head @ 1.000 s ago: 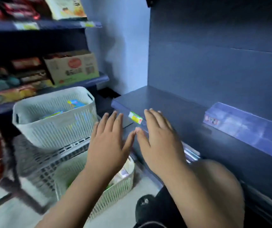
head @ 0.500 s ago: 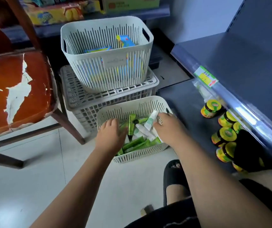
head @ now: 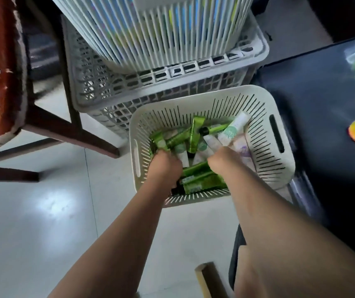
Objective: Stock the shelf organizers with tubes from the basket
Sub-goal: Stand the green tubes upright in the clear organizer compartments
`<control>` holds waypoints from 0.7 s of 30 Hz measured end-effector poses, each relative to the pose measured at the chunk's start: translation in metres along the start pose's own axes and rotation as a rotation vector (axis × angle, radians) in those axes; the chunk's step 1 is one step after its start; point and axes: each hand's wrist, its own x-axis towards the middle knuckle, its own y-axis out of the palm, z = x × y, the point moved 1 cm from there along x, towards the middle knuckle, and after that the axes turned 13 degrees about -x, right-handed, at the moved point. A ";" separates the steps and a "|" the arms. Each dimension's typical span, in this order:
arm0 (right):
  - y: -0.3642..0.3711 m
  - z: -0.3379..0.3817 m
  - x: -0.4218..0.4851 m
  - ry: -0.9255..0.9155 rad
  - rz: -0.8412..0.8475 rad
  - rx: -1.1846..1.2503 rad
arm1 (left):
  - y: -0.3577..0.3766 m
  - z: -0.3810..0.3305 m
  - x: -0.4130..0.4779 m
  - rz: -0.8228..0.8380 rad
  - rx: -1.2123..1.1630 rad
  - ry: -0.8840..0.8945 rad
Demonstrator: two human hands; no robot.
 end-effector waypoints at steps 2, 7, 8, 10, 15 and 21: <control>0.005 0.005 0.016 0.116 0.045 0.035 | 0.004 0.003 0.011 -0.024 -0.027 -0.047; 0.016 0.010 0.035 0.214 -0.005 0.079 | 0.012 0.003 0.024 -0.038 0.056 -0.122; 0.020 0.010 0.040 0.246 -0.005 0.075 | 0.014 0.004 0.025 -0.039 0.055 -0.142; 0.026 0.009 0.047 0.289 0.008 0.054 | 0.018 0.010 0.029 -0.030 0.063 -0.176; 0.027 0.002 0.049 0.346 -0.008 0.119 | 0.020 0.013 0.031 0.019 0.103 -0.149; 0.022 -0.002 0.039 0.324 -0.056 0.258 | 0.013 0.011 0.033 0.129 0.035 -0.112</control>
